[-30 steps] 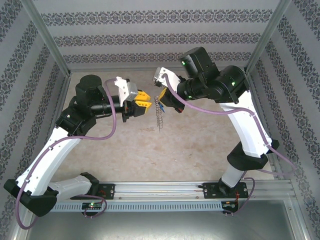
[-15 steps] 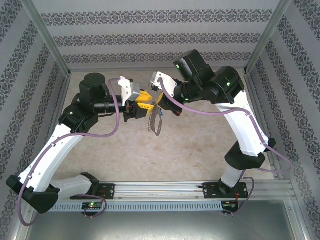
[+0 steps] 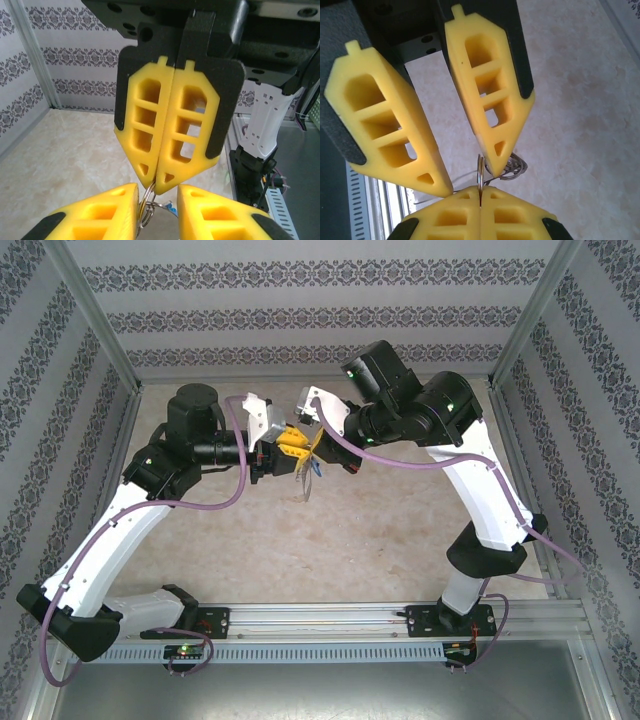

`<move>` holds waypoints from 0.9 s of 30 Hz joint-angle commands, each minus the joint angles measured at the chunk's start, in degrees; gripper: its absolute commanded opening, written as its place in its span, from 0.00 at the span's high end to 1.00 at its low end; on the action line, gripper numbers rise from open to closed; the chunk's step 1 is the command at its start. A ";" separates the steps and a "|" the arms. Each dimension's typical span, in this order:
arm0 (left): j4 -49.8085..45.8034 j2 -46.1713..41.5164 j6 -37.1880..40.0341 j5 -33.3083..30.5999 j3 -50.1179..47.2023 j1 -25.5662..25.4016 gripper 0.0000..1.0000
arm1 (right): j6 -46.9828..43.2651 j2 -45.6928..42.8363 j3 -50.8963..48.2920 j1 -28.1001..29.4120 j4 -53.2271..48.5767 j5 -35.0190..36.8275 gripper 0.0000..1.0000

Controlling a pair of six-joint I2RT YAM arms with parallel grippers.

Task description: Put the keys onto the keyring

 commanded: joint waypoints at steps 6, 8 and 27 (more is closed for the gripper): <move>-1.65 0.49 1.88 1.87 1.09 0.19 0.84 | -0.90 -0.35 0.84 0.81 0.47 -4.63 1.00; -1.33 0.48 1.71 2.02 1.01 0.18 0.84 | -1.06 -0.44 0.84 0.82 0.56 -5.50 1.00; 1.21 0.64 0.39 1.79 -0.63 0.13 1.00 | -2.28 -1.15 1.19 1.25 1.13 -7.92 1.00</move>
